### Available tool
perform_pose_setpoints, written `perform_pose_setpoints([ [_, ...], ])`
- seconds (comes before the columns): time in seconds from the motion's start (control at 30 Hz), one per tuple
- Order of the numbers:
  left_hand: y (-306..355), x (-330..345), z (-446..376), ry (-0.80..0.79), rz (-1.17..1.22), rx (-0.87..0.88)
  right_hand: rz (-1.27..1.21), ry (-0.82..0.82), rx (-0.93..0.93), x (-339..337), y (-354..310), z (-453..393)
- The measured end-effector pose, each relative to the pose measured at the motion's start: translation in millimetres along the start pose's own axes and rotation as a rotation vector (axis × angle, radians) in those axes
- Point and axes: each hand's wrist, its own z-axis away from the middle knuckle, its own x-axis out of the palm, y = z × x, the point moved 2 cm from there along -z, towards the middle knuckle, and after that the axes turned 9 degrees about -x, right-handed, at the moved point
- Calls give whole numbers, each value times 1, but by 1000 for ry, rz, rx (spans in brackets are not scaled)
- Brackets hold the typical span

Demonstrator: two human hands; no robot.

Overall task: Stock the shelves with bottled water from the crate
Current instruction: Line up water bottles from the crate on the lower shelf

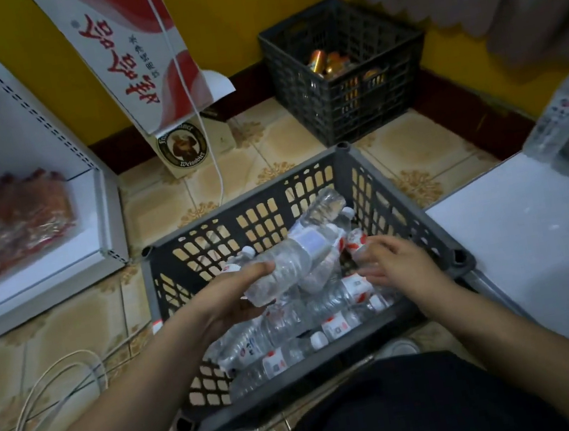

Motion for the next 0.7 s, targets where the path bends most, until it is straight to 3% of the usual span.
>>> perform_pose_setpoints([
  [0.1,21,32,50,-214,-244,157,-228,91,131,-16,-24,15],
  [0.27,74,99,131,27,-945,584,-498,362,180,-88,-69,56],
  [0.53,107,219,198,21,-1291,888,-579,401,-64,-200,-127,162],
  [0.7,112,301,235,64,-1549,1082,-632,386,-122,-268,-114,230],
])
